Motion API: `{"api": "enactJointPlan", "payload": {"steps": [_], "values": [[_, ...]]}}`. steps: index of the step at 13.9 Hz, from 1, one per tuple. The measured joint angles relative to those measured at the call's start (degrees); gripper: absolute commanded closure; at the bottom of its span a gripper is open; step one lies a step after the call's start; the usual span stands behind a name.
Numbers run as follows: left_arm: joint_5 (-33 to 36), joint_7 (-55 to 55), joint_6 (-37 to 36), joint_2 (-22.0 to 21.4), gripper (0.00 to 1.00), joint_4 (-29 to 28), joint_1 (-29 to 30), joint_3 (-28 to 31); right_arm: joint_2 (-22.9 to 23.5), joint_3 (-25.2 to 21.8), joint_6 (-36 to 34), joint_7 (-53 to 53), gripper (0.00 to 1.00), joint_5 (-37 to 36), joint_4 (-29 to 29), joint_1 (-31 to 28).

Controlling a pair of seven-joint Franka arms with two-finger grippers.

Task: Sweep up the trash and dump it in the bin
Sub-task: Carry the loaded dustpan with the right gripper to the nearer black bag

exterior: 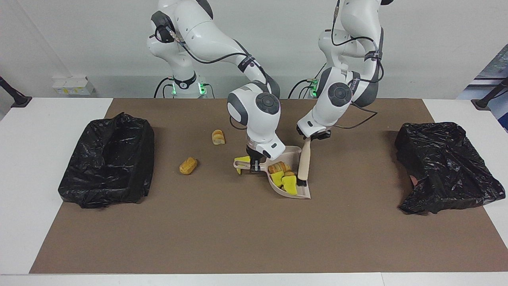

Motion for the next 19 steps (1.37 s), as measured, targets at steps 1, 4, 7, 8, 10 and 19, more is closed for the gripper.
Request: {"api": "enactJointPlan", "payload": {"steps": [1, 4, 7, 8, 10, 19], "values": [[0.0, -1.6, -0.7, -1.7, 1.00, -0.3, 0.6, 0.1, -0.9, 0.0, 0.0, 0.0, 1.00, 0.0, -0.1, -0.7], [0.0, -7.5, -0.5, -7.0, 1.00, -5.3, -0.4, -0.9, -6.1, 0.0, -0.3, -1.2, 1.00, 0.5, -3.1, -4.4], [0.0, -17.5, 4.5, -11.7, 1.00, -13.5, -6.0, -1.5, -12.6, -0.1, -0.7, -7.5, 1.00, 2.3, -8.4, -9.2], [-0.1, -20.2, 5.3, -13.1, 1.00, -15.4, -8.3, -1.7, -14.9, -0.1, -1.0, -9.4, 1.00, 2.6, -10.3, -11.0], [-0.1, -25.0, 6.8, -15.8, 1.00, -19.0, -12.6, -1.9, -19.8, -0.1, -1.7, -14.0, 1.00, 3.4, -15.0, -15.1], [-4.0, -31.9, 17.8, -18.2, 0.00, -30.4, -24.6, -2.0, -31.0, -0.3, -3.0, -35.4, 1.00, 8.7, -22.9, -35.4]]}}
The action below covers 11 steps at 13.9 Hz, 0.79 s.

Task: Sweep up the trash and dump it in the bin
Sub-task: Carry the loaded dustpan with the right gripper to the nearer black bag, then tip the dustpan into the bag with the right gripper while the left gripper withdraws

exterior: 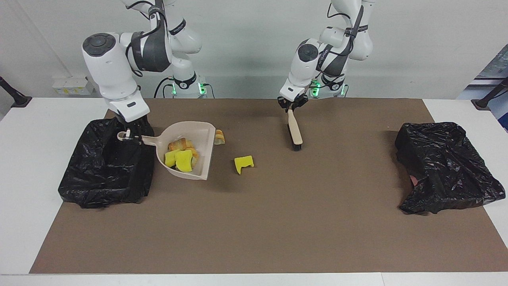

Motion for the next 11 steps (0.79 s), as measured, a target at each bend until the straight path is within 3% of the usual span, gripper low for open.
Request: {"api": "enactJointPlan", "payload": {"steps": [4, 7, 11], "values": [[-0.2, 0.1, -0.2, 0.3, 0.00, 1.8, 1.6, 1.2, -0.1, -0.3, 0.2, -11.4, 1.00, 0.3, 0.0, -10.5], [-0.2, 4.8, -5.5, 0.3, 0.00, 7.5, 8.6, 1.8, -0.3, -0.5, 0.8, -19.1, 1.00, -1.3, 0.0, -16.5], [-0.2, 15.0, -11.1, 0.5, 0.00, 13.7, 18.6, 2.2, -0.6, -0.6, 2.4, -19.6, 1.00, -11.4, 0.0, -18.9]]}}
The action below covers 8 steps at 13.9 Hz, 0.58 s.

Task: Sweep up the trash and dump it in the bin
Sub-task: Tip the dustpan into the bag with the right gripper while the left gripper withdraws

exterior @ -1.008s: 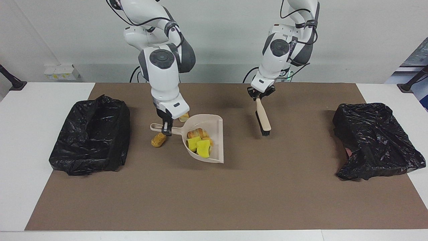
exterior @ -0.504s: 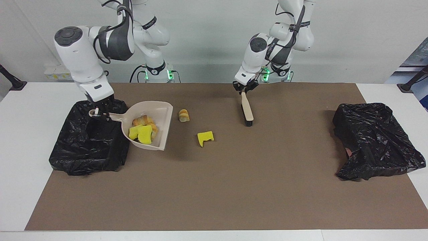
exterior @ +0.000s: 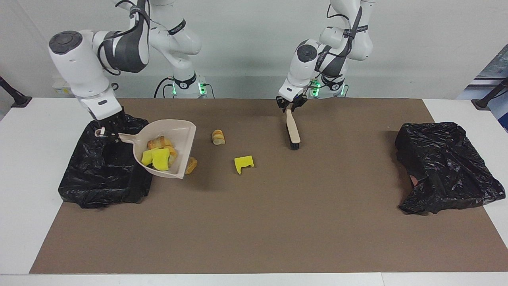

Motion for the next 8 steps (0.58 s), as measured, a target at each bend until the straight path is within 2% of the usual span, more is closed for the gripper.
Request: {"api": "enactJointPlan", "payload": {"steps": [2, 4, 8], "values": [[0.7, 3.8, -2.7, 1.7, 0.00, 4.2, 4.1, 0.0, -0.1, 0.0, 0.7, 1.2, 1.00, -6.2, -0.1, -0.6], [2.6, 7.1, -6.8, 5.0, 0.00, 11.2, 8.1, 0.1, -0.9, 0.2, 0.9, 7.2, 1.00, -14.5, -1.3, -0.5], [5.6, 11.7, -14.7, 10.7, 0.00, 24.7, 12.7, 0.2, -5.9, 0.7, 2.4, 18.5, 1.00, -25.7, -9.4, 2.9]]}}
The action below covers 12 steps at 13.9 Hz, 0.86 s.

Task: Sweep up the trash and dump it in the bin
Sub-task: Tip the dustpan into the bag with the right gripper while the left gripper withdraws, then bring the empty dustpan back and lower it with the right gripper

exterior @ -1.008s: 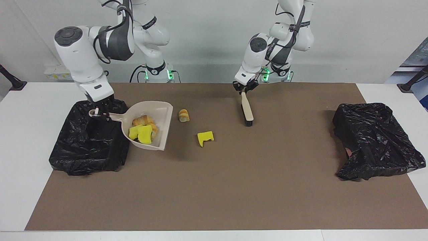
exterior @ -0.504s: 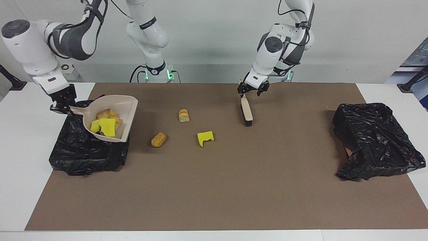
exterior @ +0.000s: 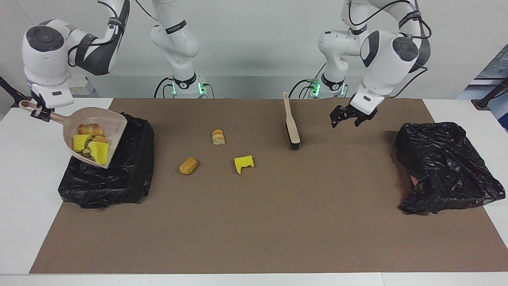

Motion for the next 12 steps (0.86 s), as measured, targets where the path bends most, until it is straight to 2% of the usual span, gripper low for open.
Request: {"api": "enactJointPlan", "payload": {"steps": [3, 6, 8, 12], "values": [[2.4, 1.5, -5.7, 3.1, 0.00, 8.3, 0.8, 0.0, -3.2, 0.2, -0.6, 6.0, 1.00, -7.3, -4.0, 5.8], [2.7, 3.5, -10.5, 5.1, 0.00, 14.2, 2.2, 0.0, -4.4, 0.3, -4.8, 7.1, 1.00, -12.2, -4.6, 8.2], [2.8, 5.2, -12.5, 5.8, 0.00, 16.7, 2.9, 0.0, -4.9, 0.2, -7.4, 7.5, 1.00, -14.1, -3.9, 8.3], [2.8, 6.1, -12.7, 6.1, 0.00, 17.4, 3.1, -0.3, -5.7, 0.6, -11.2, 7.3, 1.00, -14.5, 0.5, 8.5]]}}
